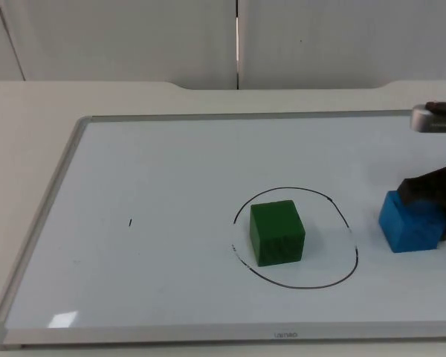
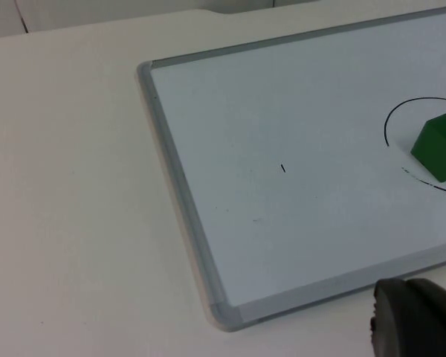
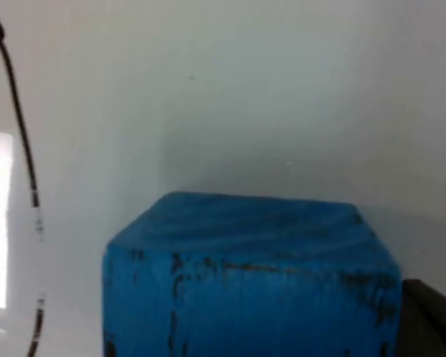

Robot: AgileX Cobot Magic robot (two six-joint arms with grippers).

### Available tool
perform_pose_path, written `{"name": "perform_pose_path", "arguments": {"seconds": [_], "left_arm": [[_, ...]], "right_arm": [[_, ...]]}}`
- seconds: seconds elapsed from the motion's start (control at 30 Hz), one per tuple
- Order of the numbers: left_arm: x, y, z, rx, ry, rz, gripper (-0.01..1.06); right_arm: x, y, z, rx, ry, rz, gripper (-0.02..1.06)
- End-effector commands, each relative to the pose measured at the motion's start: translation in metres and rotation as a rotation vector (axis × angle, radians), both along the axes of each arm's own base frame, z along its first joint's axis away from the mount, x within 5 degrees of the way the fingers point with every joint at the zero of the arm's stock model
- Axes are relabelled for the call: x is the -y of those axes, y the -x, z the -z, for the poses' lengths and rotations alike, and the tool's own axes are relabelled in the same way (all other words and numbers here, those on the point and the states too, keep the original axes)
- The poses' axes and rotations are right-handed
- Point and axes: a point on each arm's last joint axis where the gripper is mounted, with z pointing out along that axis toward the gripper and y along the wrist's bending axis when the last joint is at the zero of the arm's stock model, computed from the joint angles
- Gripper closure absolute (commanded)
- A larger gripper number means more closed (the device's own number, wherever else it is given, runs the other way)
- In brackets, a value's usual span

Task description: Push the two cubes into the marked area.

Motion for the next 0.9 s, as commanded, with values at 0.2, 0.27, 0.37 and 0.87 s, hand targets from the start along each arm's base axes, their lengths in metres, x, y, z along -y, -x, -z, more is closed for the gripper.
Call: {"name": "perform_pose_path", "arguments": {"seconds": [0.2,0.27,0.37,0.87], "left_arm": [[0.0009,-0.0003,0.0002,0.008,0.014,0.01,1.05],[0.0009,-0.0003,0.0002,0.008,0.014,0.01,1.05],[0.0009,-0.0003,0.0002,0.008,0.014,0.01,1.05],[0.0009,-0.0003,0.0002,0.008,0.014,0.01,1.05]], "right_arm": [[-0.0063,0.0012,-0.0016,0.0,-0.001,-0.026,1.04],[-0.0061,0.0019,-0.0014,-0.007,0.0,-0.029,1.04],[-0.0058,0.003,-0.0011,-0.02,0.005,-0.034,1.04],[-0.007,0.0049,-0.0009,-0.041,-0.004,-0.02,1.04]]}}
